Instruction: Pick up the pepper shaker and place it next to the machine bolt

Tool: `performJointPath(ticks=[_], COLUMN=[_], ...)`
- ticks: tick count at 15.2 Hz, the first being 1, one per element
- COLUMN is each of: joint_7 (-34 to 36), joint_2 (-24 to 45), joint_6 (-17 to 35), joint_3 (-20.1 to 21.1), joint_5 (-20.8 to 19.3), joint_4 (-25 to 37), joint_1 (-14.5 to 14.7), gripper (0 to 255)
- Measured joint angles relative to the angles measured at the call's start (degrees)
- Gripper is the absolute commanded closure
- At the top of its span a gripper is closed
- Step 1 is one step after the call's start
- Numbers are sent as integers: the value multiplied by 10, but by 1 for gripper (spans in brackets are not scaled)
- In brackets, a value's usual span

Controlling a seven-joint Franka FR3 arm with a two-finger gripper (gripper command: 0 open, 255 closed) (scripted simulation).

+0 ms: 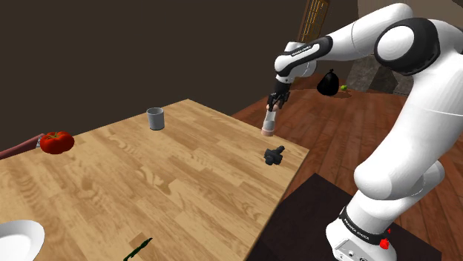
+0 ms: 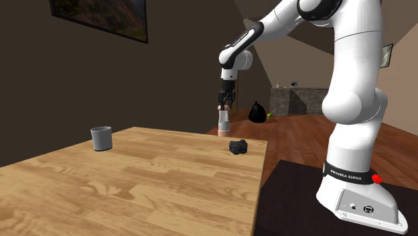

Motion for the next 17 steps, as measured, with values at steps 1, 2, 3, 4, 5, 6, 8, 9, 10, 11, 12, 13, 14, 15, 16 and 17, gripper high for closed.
performJointPath(ticks=[1,2,3,4,5,6,8,9,10,11,12,13,14,15,16,17], joint_7=[0,-1,-1,-1,-1,-1,-1,-1,-1,-1,-1,-1,-1,-1,-1,-1], joint_2=[2,3,3,3,3,3,3,3,3,3,3,3,-1,-10,-15,-22], joint_6=[3,5,5,6,6,6,6,6,6,6,6,6,-3,-17,-31,-45], joint_3=[0,0,0,0,0,0,0,0,0,0,0,0,0,0,-1,-1], joint_5=[0,0,0,0,0,0,0,0,0,0,0,0,0,0,0,0], joint_4=[-1,-2,-2,-2,-3,-3,-3,-3,-3,-3,-3,-3,2,8,17,25], joint_1=[0,0,0,0,0,0,0,0,0,0,0,0,0,-1,-1,-1], gripper=[255,255,255,255,255,255,0,0,0,0,0,0,0,0,0,0])
